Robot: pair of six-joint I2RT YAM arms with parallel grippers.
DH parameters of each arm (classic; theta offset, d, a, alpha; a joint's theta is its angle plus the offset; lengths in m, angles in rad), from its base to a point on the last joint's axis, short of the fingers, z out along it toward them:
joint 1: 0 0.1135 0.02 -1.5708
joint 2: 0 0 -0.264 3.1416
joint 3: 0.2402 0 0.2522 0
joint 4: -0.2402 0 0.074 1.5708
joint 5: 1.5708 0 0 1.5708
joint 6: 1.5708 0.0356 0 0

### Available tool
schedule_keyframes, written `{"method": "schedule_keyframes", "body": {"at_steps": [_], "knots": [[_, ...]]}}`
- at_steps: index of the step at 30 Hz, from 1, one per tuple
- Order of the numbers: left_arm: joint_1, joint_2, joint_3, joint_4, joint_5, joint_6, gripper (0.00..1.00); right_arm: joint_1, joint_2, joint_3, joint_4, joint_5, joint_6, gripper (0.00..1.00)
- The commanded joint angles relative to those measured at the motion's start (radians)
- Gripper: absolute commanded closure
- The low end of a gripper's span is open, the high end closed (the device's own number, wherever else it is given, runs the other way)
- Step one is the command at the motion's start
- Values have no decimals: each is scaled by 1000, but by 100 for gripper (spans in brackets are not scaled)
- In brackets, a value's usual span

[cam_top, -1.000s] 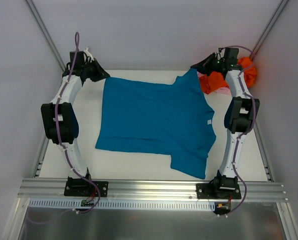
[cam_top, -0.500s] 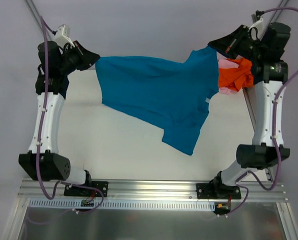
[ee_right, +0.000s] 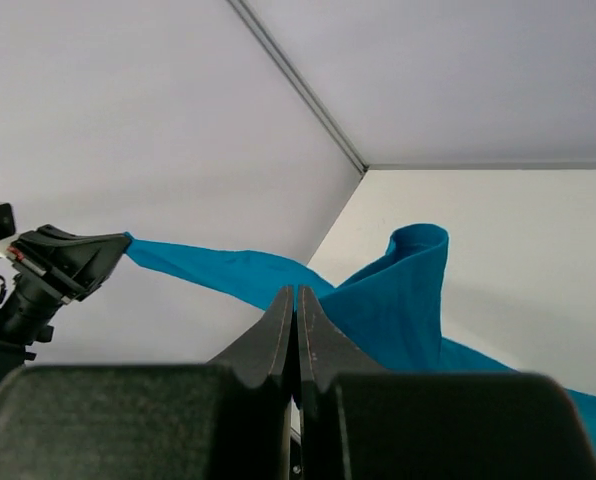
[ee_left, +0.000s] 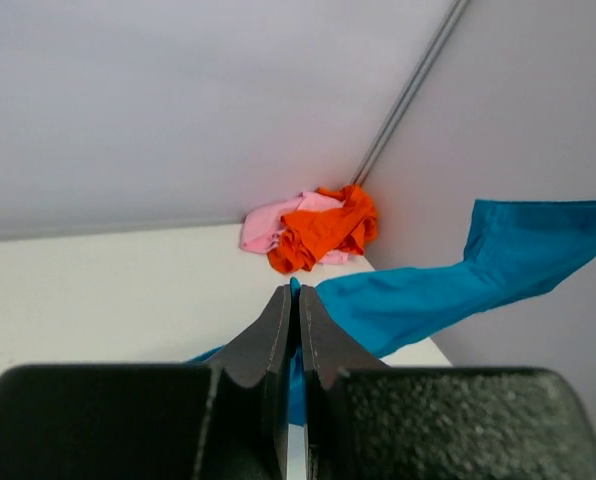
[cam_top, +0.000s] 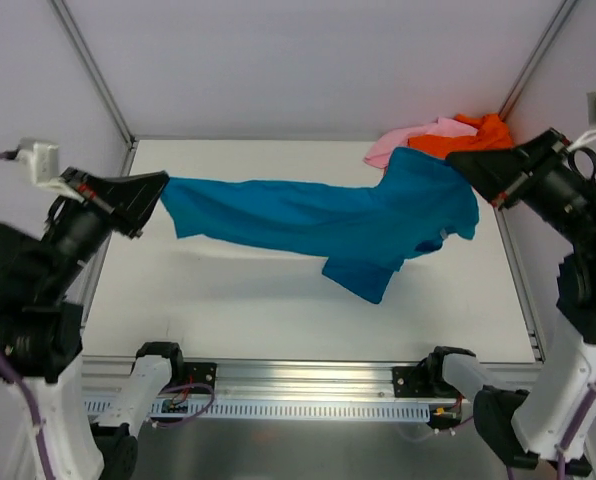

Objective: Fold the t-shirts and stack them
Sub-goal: Flatten out the tshirt

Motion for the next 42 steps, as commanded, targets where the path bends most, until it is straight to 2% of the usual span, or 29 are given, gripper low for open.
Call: {"method": "schedule_keyframes", "body": {"at_steps": [1,6,12,18,22,25,26,29,37,40,41,42], "knots": [[-1,-47,141,-161,-29,19,100,-10,-103,42,-46,-17,37,100],[1,-60,267,-297,-39,35,100,-10,-124,173,-120,-4,56,100],[1,-52,226,-276,-35,16,100,-10,-95,156,-23,37,86,100],[-1,23,135,-164,-57,23,100,-10,36,146,-18,97,4,100],[-1,110,123,-23,-54,21,100,-27,138,211,-14,160,-30,100],[1,280,290,-33,-11,36,100,-41,196,244,47,143,29,100],[1,307,396,-28,7,49,100,-41,204,254,66,138,36,100],[-1,353,488,6,-19,65,100,-45,211,282,103,148,45,100],[1,330,548,51,38,36,100,-83,179,372,173,99,134,100],[1,322,528,-67,7,78,100,-93,165,336,146,80,134,100],[1,316,529,-58,70,52,100,-99,167,327,134,35,148,100],[1,290,526,16,98,-11,100,-99,165,337,126,20,155,100]]}}
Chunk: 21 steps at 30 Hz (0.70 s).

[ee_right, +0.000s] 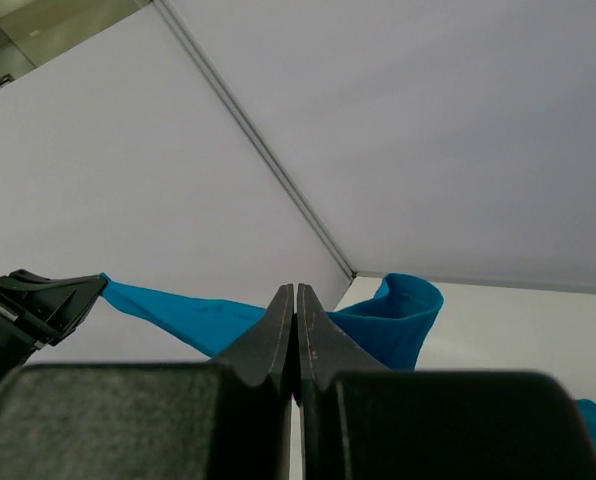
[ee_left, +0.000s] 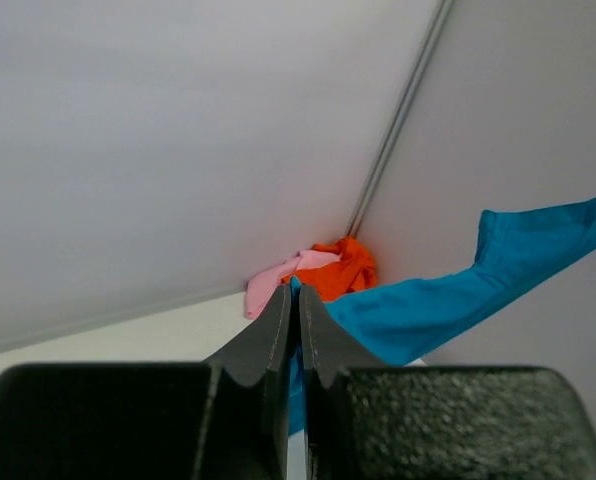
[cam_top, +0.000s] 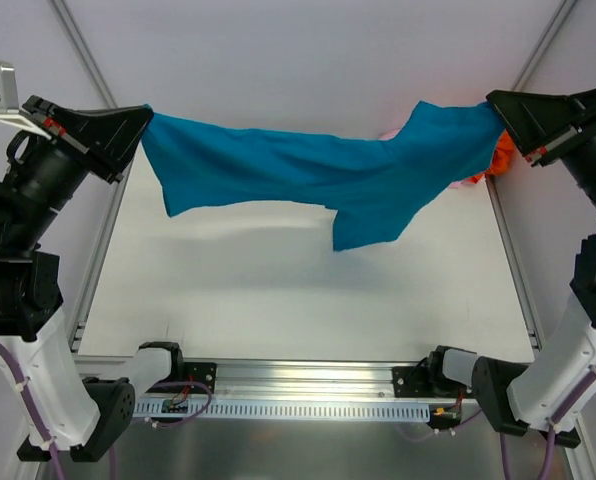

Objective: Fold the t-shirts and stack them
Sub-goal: Flatten out the tshirt

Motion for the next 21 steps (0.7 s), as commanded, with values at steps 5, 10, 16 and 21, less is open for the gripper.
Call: {"method": "schedule_keyframes", "body": {"at_steps": [5,10,16,21], "knots": [[1,-18,99,-69,51,-1,100,-16,-77,-39,36,-75,36,100],[1,-29,67,-105,93,38,100,-16,-145,-142,20,-80,29,100],[-1,-75,-43,73,218,-125,100,-16,-162,-150,-41,-77,-8,100],[1,-87,-169,17,117,-30,100,-16,-146,-166,-52,-62,-30,100]]}}
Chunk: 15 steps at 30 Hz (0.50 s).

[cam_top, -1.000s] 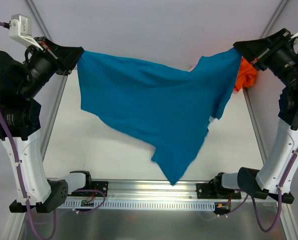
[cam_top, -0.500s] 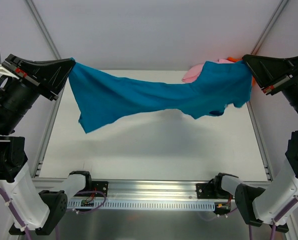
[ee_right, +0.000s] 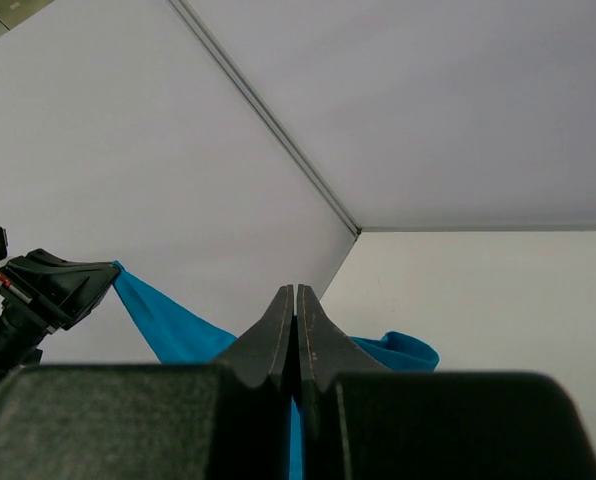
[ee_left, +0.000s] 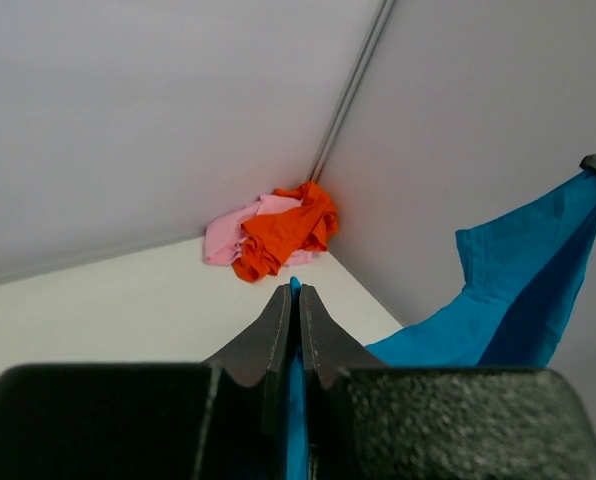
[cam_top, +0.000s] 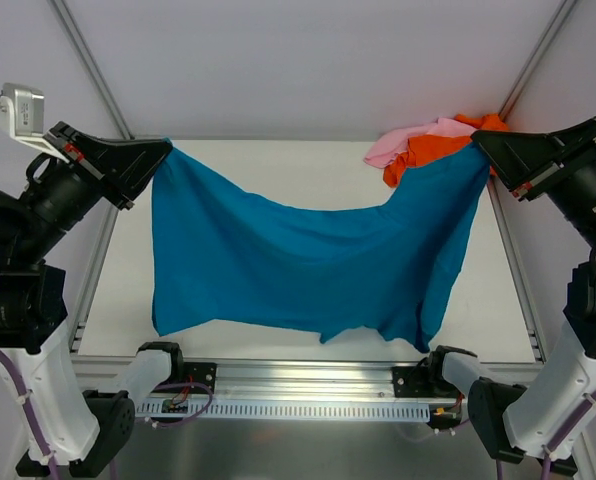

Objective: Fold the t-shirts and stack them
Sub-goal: Flatten out the tshirt

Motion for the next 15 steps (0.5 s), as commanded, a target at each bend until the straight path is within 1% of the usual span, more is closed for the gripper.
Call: {"method": "schedule_keyframes", "body": {"at_steps": [1,6,8,11,13,14,15], "knots": [[1,10,-70,52,-5,14,100,-9,8,-9,5,-3,-42,100],[3,110,-72,75,-77,32,100,-9,77,-31,-6,17,-74,100],[12,177,-68,90,-135,38,100,-9,129,-44,16,33,-85,100],[30,274,-25,157,-152,29,100,-9,206,-25,76,65,-96,100],[42,326,62,187,-178,8,100,-9,253,21,91,86,-93,100],[53,377,108,201,-151,-32,100,-9,305,65,93,83,-84,100],[61,395,211,222,-79,-40,100,-9,327,168,102,76,-53,100]]}}
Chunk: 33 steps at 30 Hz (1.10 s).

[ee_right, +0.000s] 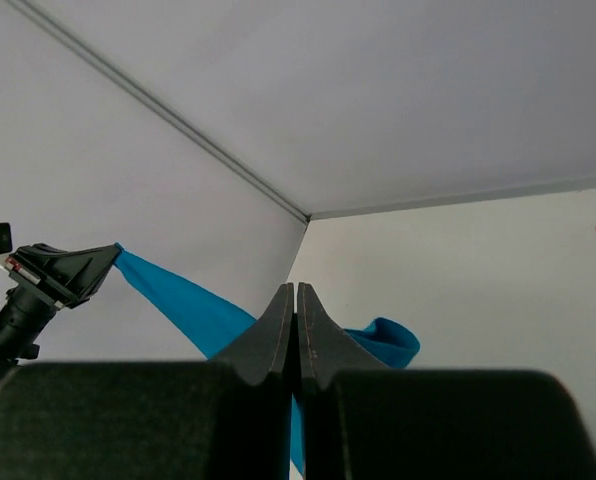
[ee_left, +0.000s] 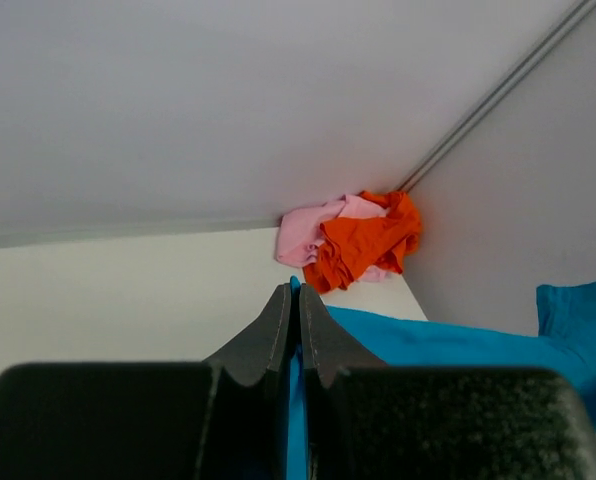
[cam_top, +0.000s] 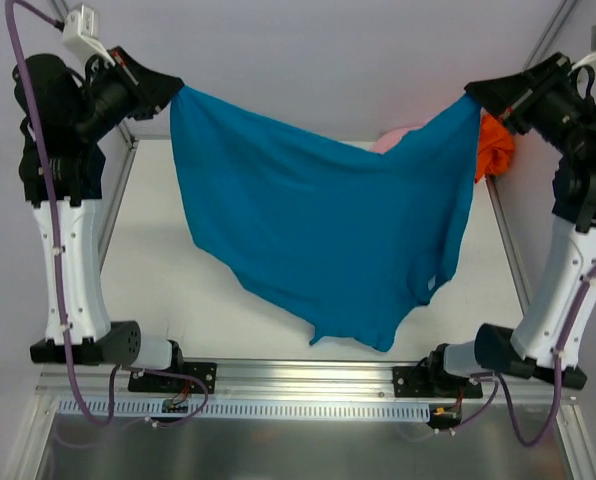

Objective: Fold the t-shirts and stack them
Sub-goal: Flatten out the tshirt

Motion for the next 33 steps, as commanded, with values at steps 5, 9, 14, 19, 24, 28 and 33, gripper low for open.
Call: {"method": "schedule_keyframes", "body": {"at_steps": [5,9,14,19,24,28,33], "knots": [[36,9,295,225,51,-48,100,-16,56,230,240,33,124,100],[47,-94,230,177,118,-32,100,-23,-19,196,277,-57,172,100],[47,-256,170,86,181,-17,100,-29,-150,79,372,-156,263,100],[47,-334,97,-68,133,14,100,-29,-213,26,159,-128,137,100],[47,-338,97,-53,109,-2,100,-29,-225,41,145,-92,128,100],[47,-278,135,-88,74,15,100,-29,-174,61,111,-53,108,100],[47,-171,106,-77,3,57,100,-30,-92,58,67,2,57,100]]}}
